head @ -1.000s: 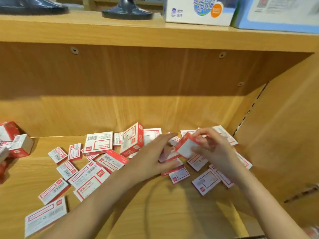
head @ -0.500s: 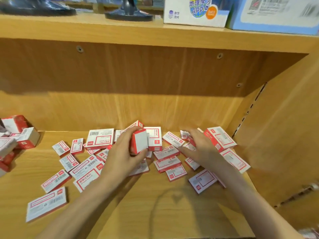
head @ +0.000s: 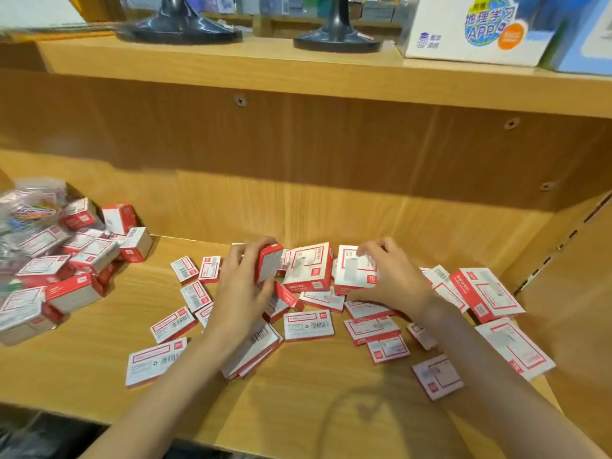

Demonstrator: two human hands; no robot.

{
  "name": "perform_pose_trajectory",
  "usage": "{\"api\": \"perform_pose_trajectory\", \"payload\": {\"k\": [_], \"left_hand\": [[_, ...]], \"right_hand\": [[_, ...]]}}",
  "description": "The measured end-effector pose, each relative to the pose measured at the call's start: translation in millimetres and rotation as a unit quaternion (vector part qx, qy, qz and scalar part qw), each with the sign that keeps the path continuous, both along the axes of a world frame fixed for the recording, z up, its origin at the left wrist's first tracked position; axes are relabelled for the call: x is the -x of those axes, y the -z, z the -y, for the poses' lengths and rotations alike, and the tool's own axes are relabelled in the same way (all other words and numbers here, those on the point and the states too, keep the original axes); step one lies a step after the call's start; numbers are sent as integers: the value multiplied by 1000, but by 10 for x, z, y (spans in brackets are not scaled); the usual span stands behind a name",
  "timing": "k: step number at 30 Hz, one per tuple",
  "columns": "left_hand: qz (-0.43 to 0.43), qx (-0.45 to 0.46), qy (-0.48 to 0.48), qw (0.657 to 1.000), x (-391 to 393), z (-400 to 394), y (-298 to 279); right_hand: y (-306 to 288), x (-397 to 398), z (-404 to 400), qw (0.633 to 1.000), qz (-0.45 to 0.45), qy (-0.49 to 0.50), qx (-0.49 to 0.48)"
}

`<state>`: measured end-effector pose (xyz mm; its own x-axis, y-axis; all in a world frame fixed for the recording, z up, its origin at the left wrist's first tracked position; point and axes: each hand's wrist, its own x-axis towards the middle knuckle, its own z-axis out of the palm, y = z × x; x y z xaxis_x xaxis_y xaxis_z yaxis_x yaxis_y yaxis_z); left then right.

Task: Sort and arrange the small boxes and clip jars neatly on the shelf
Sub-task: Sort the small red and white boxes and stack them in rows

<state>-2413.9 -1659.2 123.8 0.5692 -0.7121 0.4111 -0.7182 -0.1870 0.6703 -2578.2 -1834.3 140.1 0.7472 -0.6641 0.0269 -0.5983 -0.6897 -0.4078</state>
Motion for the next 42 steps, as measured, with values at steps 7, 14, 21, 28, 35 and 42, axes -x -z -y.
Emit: {"api": "perform_pose_trajectory", "payload": {"k": [7,14,21,28,35,42], "left_hand": [[-26,1,14,1000,29,-23,165],[-40,21,36,998,-76,-65,75],[-104,54,-49,992,-344,-391,82],[-112,30,-72,991,-476,-631,123],[-103,25,-67,992,-548,-789,163],[-132,39,-112,984,-661,-1140,178]], "right_hand": [[-63,568,92,996,-26,90,7],[-225,227,-194,1000,-7,4,26],[113,-561,-857,985,42,-162,-39],[147,-544,-743,990,58,-69,109],[213,-667,-1160,939,-47,-336,-51],[133,-693,-1125,942,-115,-316,-6]]}}
